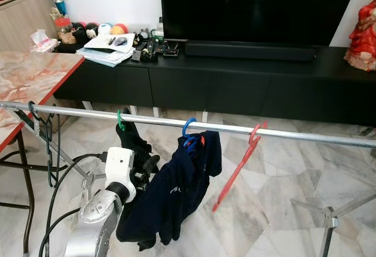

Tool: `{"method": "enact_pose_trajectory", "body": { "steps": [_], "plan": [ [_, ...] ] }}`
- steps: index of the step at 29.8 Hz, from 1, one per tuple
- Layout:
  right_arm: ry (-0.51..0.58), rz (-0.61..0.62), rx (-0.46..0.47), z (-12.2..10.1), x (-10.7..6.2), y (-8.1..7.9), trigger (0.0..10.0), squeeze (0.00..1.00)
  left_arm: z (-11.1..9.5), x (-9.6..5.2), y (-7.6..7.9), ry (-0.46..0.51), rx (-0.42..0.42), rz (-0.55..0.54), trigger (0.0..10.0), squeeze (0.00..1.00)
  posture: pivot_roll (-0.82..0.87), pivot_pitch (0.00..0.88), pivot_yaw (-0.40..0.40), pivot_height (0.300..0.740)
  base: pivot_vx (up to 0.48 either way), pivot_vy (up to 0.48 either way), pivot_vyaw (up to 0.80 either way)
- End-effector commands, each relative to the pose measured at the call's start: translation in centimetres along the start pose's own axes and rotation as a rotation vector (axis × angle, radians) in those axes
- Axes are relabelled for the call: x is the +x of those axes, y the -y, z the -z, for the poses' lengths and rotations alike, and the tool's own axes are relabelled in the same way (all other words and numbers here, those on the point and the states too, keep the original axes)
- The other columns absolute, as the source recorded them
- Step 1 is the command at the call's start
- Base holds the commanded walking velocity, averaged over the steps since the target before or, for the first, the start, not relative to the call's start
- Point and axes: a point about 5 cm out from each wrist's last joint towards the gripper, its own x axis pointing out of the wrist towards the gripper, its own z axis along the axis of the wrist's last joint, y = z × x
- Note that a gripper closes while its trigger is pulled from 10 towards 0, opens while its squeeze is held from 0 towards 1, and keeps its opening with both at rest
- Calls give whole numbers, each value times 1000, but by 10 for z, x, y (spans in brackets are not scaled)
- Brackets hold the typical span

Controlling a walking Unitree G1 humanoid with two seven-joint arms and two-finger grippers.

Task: Hang hanger

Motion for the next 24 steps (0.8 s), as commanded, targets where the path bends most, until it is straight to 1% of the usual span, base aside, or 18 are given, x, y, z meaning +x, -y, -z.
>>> {"method": "enact_pose_trajectory", "body": {
  "steps": [1, 2, 3, 4, 5, 6, 7, 8, 9, 12, 14, 15, 17, 18, 21, 22, 24],
  "plan": [
    [-19, -2, -6, 3, 0, -1, 10000, 0, 2, -5, -8, 5, 12, -48, 10000, 0, 25, 0, 18, 740, 0, 0, 0],
    [-17, -4, -7, 2, 0, -1, 10000, 0, 10, -8, -17, -22, 57, -76, 10000, 0, 26, 0, 20, 740, 0, 0, 0],
    [-17, -5, -8, 2, 0, -2, 10000, 0, 14, -10, -21, -38, 88, -89, 10000, 0, 26, 0, 20, 740, 0, 0, 0],
    [-16, -7, -10, 1, 0, -2, 10000, 0, 25, -15, -31, -72, 121, -123, 10000, 0, 32, 0, 20, 740, 0, 0, 0],
    [-16, -6, -11, 1, 0, -2, 10000, 0, 29, -16, -34, -80, 120, -136, 10000, 0, 32, 0, 20, 740, 0, 0, 0],
    [-16, -6, -11, 1, 0, -2, 10000, 0, 29, -16, -34, -80, 120, -136, 10000, 0, 32, 0, 20, 740, 0, 0, 0],
    [-16, -6, -12, 1, 0, -3, 10000, 0, 47, -25, -50, -142, 131, -215, 10000, 0, 25, 0, 23, 740, 0, 0, 0],
    [-15, -5, -11, 0, 0, -3, 10000, 0, 58, -30, -58, -185, 136, -254, 10000, 0, 26, 0, 23, 740, 0, 0, 0],
    [-15, -4, -9, 0, 1, -3, 10000, 0, 72, -37, -66, -251, 153, -293, 10000, 0, 25, 0, 24, 740, 0, 0, 0],
    [-15, -2, -6, 0, 0, -3, 10000, 0, 86, -42, -70, -314, 175, -287, 10000, 0, 19, 0, 26, 740, 0, 0, 0],
    [-19, 3, -6, 3, 0, 0, 10000, 0, 103, -46, -68, -384, 174, -255, 10000, 0, 26, 0, 30, 740, 0, 0, 0],
    [-20, 5, -4, 4, 0, 1, 10000, 0, 108, -47, -67, -409, 177, -248, 10000, 0, 22, 0, 33, 740, 0, 0, 0],
    [-21, 6, -3, 5, -1, 2, 10000, 0, 111, -48, -67, -423, 180, -246, 10000, 0, 20, 0, 34, 740, 0, 0, 0],
    [-27, 8, 2, 8, -1, 3, 10000, 0, 123, -53, -67, -477, 153, -256, 10000, 0, 9, 0, 39, 740, 0, 0, 0],
    [-31, 11, 8, 11, -2, 6, 10000, 0, 124, -52, -68, -461, 126, -282, 10000, 0, 2, 0, 43, 740, 0, 0, 0],
    [-34, 12, 7, 13, -3, 8, 10000, 0, 118, -44, -63, -414, 118, -257, 10000, 0, 10, 0, 43, 740, 0, 0, 0],
    [-38, 13, 6, 15, -3, 8, 10000, 0, 114, -39, -60, -387, 122, -239, 10000, 0, 16, 0, 42, 740, 0, 0, 0]
  ]
}}
